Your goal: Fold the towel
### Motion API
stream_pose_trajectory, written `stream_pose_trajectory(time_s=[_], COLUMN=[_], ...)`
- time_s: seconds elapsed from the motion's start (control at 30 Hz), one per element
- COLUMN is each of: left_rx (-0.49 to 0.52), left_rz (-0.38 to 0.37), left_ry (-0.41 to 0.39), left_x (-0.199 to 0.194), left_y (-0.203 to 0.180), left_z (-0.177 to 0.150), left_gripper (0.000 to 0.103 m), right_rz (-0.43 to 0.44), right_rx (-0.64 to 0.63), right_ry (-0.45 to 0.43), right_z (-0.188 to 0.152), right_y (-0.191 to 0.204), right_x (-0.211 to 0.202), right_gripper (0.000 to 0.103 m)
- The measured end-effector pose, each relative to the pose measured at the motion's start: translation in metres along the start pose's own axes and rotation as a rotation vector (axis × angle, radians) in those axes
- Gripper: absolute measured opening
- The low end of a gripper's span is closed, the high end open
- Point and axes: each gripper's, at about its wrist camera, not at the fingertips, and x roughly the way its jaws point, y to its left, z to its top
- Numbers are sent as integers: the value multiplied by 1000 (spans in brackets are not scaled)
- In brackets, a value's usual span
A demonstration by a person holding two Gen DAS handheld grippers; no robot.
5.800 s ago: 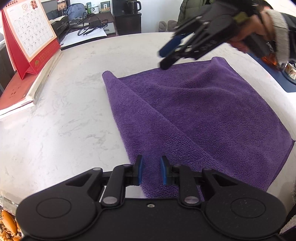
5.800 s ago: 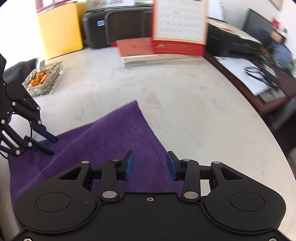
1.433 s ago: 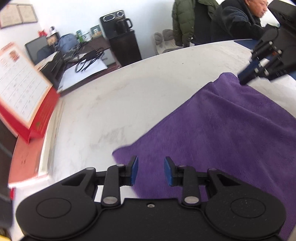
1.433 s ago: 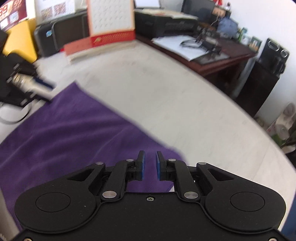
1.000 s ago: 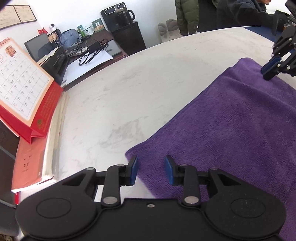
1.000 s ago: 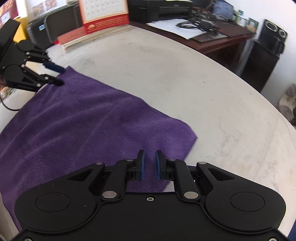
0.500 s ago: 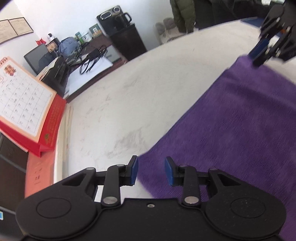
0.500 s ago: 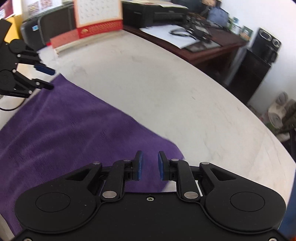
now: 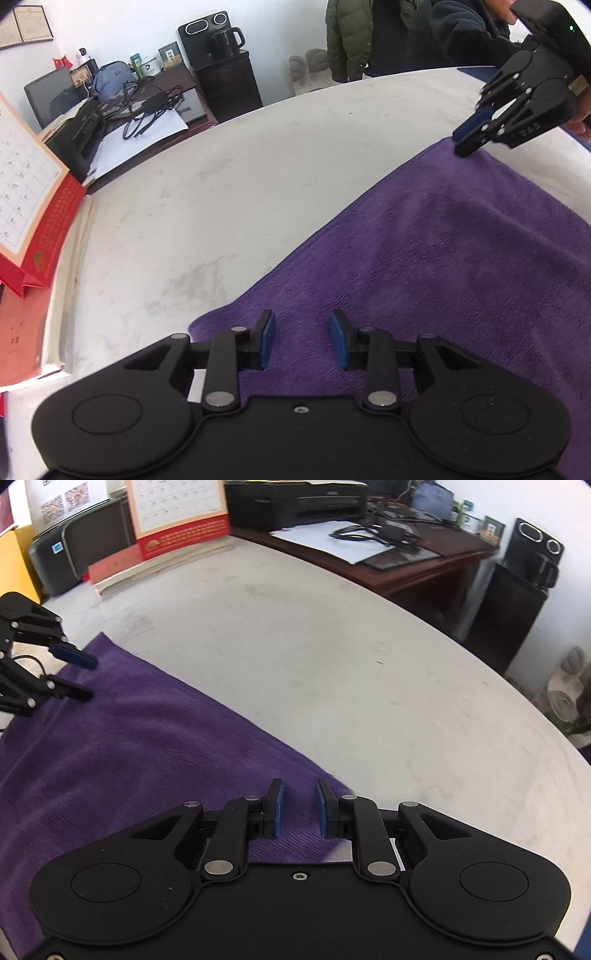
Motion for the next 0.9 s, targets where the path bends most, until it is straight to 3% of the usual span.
stream_pose_trajectory(time_s=[0.07, 0.13, 0.27, 0.33, 0.43, 0.57, 0.77, 0.9], left_rx=[17, 16, -10, 19, 71, 59, -28, 22], left_rz=[34, 17, -157, -243, -310, -306, -261, -287], left_ry=[6, -25, -93, -86, -43, 33, 66, 23], left_x=[-4, -20, -56, -63, -66, -69, -87, -93], left_y=[-3, -9, -41, -69, -102, -116, -95, -102], left_z=[2, 3, -1, -8, -25, -55, -91, -84], left_gripper=[29, 29, 29, 29, 29, 30, 30, 29], right_rz=[-32, -52, 87, 149, 194, 146, 41, -46], right_rx=[5, -4, -6, -44, -82, -83, -41, -31], right_ry=[7, -18, -74, -57, -13, 15, 39, 71], right_z=[0, 0, -10, -22, -41, -71, -104, -117], right_y=[-1, 5, 36, 60, 90, 96, 79, 82], right_x=[-2, -14, -48, -54, -53, -55, -80, -94], right_gripper=[19, 19, 19, 19, 19, 19, 18, 18])
